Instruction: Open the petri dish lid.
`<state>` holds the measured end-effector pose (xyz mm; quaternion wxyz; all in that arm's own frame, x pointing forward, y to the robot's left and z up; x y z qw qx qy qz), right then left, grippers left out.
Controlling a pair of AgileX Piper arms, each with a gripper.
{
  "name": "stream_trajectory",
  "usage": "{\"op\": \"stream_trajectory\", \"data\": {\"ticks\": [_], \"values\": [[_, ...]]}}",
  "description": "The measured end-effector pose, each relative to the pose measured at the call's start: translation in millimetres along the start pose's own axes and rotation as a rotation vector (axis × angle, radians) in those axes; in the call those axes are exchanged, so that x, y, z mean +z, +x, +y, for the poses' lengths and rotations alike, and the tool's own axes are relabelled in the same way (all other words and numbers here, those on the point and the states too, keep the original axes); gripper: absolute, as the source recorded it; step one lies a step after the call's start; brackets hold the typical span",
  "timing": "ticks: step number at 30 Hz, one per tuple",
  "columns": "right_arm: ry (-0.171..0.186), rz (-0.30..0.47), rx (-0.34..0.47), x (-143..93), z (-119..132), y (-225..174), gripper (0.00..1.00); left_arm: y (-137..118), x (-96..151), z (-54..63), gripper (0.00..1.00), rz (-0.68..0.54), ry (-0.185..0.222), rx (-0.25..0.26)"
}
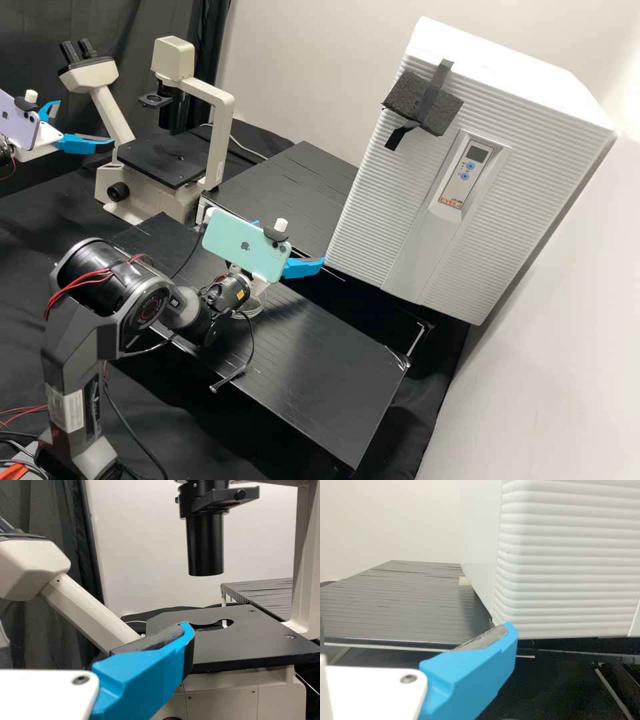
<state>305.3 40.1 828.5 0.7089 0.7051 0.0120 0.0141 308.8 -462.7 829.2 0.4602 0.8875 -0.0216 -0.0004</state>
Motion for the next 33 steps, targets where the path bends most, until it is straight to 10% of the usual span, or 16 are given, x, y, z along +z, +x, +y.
{"op": "stream_trajectory", "data": {"ticks": [21, 33], "values": [[0.022, 0.072, 0.054, 1.3, 3.8, -60.0, 1.0, 0.0, 0.0, 0.0, 1.0, 0.0, 0.0, 0.0], [-0.011, 0.089, -0.062, 14.8, -23.5, -110.8, 1.0, 0.0, 0.0, 0.0, 1.0, 0.0, 0.0, 0.0]]}}
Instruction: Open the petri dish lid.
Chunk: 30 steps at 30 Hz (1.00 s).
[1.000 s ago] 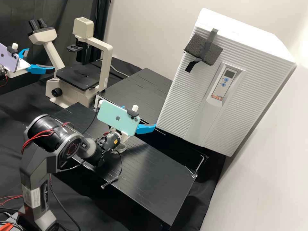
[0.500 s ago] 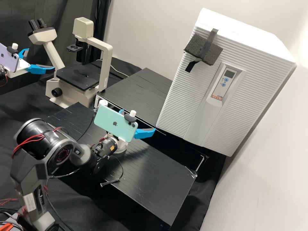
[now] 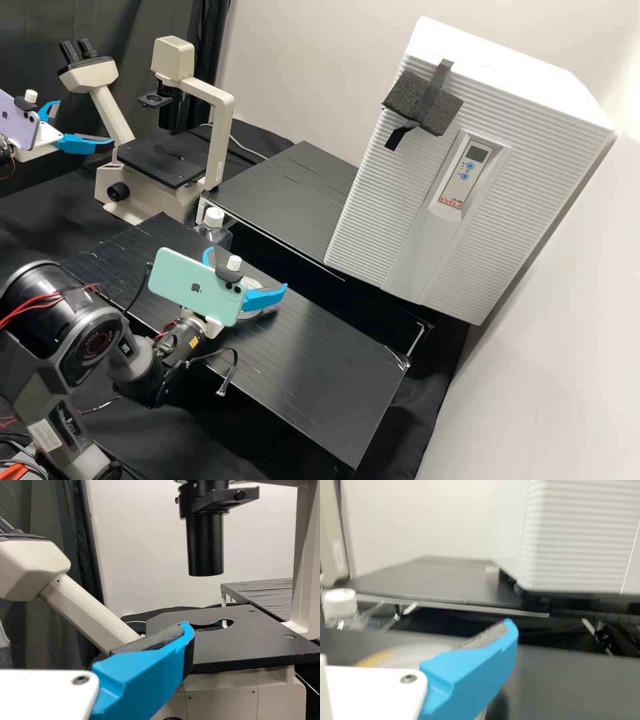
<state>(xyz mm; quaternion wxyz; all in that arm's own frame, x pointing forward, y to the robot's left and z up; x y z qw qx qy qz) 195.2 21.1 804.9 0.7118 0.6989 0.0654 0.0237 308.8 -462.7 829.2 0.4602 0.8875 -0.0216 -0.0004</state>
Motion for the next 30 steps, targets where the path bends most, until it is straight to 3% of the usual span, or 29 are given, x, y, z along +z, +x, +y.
{"op": "stream_trajectory", "data": {"ticks": [15, 25, 30], "values": [[-0.034, 0.002, 0.015, 2.7, 4.4, -19.2, 1.0, 0.0, 0.0, 0.0, 1.0, 0.0, 0.0, 0.0], [0.014, -0.042, 0.043, 14.7, 15.8, -24.7, 1.0, 0.0, 0.0, 0.0, 1.0, 0.0, 0.0, 0.0], [0.0, -0.012, 0.047, 9.3, 17.1, -26.1, 1.0, 0.0, 0.0, 0.0, 1.0, 0.0, 0.0, 0.0]]}}
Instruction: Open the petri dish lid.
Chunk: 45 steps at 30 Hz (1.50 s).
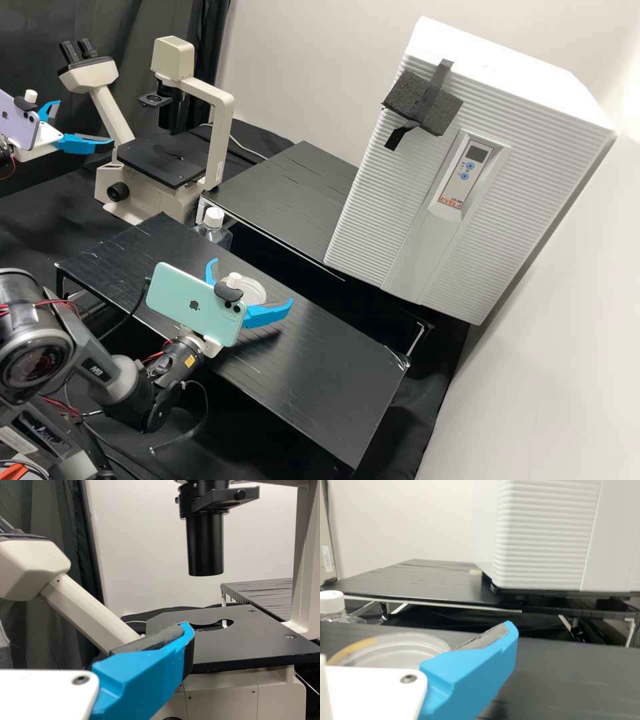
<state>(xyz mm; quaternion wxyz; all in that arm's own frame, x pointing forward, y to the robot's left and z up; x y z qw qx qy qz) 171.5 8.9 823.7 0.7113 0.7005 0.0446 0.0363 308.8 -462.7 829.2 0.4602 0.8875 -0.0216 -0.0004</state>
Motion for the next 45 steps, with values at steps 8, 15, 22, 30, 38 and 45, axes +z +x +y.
{"op": "stream_trajectory", "data": {"ticks": [8, 15, 22, 30, 38, 45], "values": [[-0.006, 0.027, -0.011, -4.4, -1.6, -0.1, 1.0, 0.0, 0.0, 0.0, 1.0, 0.0, 0.0, 0.0], [-0.007, 0.028, -0.018, -4.1, -2.3, 0.1, 1.0, 0.0, 0.0, 0.0, 1.0, 0.0, 0.0, 0.0], [-0.006, 0.015, -0.031, -1.4, -4.5, 1.3, 1.0, 0.0, 0.0, 0.0, 1.0, 0.0, 0.0, 0.0], [-0.048, 0.015, -0.043, -1.4, -7.3, 2.6, 1.0, 0.0, 0.0, 0.0, 1.0, 0.0, 0.0, 0.0], [-0.064, 0.016, -0.038, -3.4, -9.2, 4.0, 1.0, 0.0, 0.0, 0.0, 1.0, 0.0, 0.0, 0.0], [-0.072, 0.012, -0.057, 0.5, -8.3, 2.7, 1.0, 0.0, 0.0, 0.0, 1.0, 0.0, 0.0, 0.0]]}}
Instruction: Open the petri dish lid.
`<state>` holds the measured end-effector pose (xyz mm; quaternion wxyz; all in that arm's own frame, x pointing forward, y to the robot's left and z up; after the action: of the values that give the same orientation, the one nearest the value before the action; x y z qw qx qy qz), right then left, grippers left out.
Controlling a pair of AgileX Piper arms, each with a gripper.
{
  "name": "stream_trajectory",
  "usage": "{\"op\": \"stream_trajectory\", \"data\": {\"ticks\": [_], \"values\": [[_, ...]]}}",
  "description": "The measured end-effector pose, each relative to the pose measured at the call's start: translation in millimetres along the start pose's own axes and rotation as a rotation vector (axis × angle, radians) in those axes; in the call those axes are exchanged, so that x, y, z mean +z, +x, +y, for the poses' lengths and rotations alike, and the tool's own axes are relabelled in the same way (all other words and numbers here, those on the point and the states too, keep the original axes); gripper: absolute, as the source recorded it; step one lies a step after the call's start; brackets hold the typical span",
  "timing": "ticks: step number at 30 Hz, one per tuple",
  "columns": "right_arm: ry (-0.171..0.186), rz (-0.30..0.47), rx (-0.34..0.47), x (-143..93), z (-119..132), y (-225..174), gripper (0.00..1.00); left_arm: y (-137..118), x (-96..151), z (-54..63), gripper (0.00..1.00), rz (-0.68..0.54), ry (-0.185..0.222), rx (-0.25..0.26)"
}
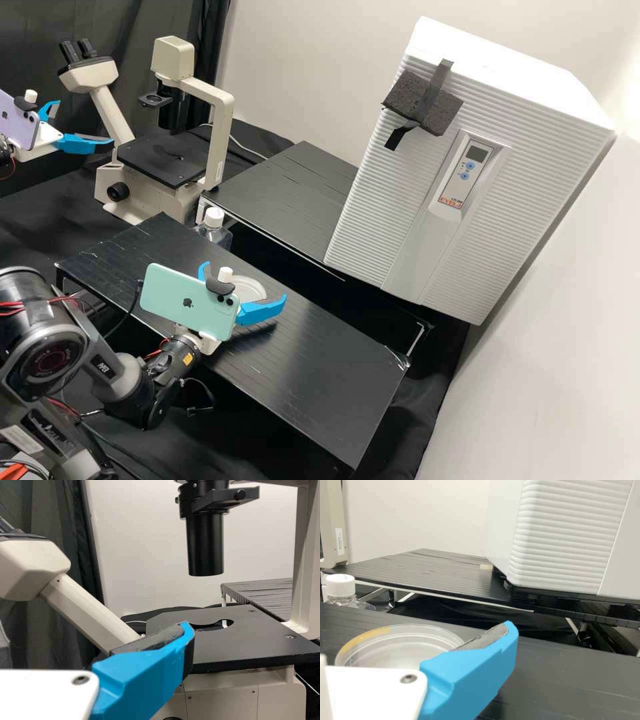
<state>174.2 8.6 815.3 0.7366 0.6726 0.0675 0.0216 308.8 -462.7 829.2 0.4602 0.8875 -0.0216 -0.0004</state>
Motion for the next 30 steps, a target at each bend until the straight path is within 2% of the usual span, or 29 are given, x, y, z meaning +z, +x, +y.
{"op": "stream_trajectory", "data": {"ticks": [4, 26, 30], "values": [[-0.002, 0.02, -0.028, -1.3, -2.1, -0.4, 1.0, 0.0, 0.0, 0.0, 1.0, 0.0, 0.0, 0.0], [0.022, 0.014, -0.03, -1.1, -5.1, 2.0, 1.0, 0.0, 0.0, 0.0, 1.0, 0.0, 0.0, 0.0], [0.012, 0.013, -0.029, -1.8, -5.9, 2.7, 1.0, 0.0, 0.0, 0.0, 1.0, 0.0, 0.0, 0.0]]}}
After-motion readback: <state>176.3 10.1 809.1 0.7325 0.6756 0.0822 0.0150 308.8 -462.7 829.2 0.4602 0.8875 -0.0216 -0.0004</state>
